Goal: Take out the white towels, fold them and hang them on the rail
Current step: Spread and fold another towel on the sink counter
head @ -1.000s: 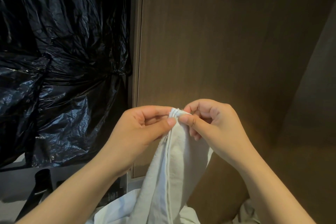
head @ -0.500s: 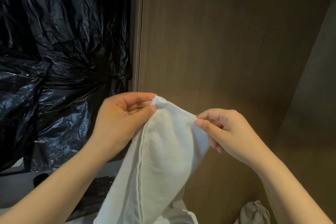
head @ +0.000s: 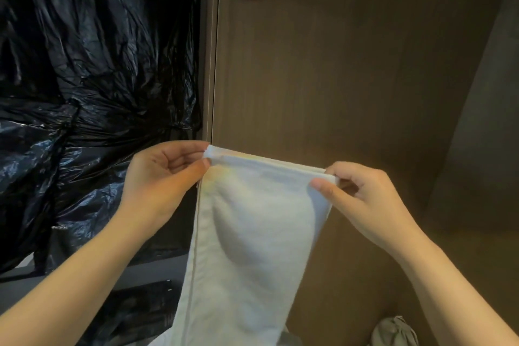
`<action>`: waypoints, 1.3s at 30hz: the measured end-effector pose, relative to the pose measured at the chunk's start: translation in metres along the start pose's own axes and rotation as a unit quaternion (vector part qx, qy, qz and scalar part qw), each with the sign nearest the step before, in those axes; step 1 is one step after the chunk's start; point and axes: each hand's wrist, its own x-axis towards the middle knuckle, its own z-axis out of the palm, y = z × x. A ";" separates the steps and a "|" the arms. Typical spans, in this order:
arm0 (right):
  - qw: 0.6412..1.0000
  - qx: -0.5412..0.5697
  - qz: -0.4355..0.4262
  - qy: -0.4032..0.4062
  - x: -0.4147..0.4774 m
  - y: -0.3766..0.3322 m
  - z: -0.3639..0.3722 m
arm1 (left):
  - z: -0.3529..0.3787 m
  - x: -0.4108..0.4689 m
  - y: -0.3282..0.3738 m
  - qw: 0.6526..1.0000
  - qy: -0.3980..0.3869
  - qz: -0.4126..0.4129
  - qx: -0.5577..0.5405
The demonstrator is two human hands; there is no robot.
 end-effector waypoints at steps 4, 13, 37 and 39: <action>0.995 0.088 0.019 0.050 0.008 -0.009 0.003 | 0.003 -0.002 -0.005 0.998 0.012 -0.037 -0.053; 0.987 0.125 0.055 0.081 0.005 -0.003 0.007 | 0.006 -0.004 -0.008 0.998 0.011 -0.041 -0.047; 0.996 0.071 -0.037 -0.035 -0.008 -0.044 0.043 | 0.021 -0.045 -0.017 0.990 -0.140 -0.002 0.005; 0.996 0.063 -0.038 -0.048 -0.007 -0.046 0.045 | 0.011 -0.055 -0.037 0.981 -0.185 -0.048 0.021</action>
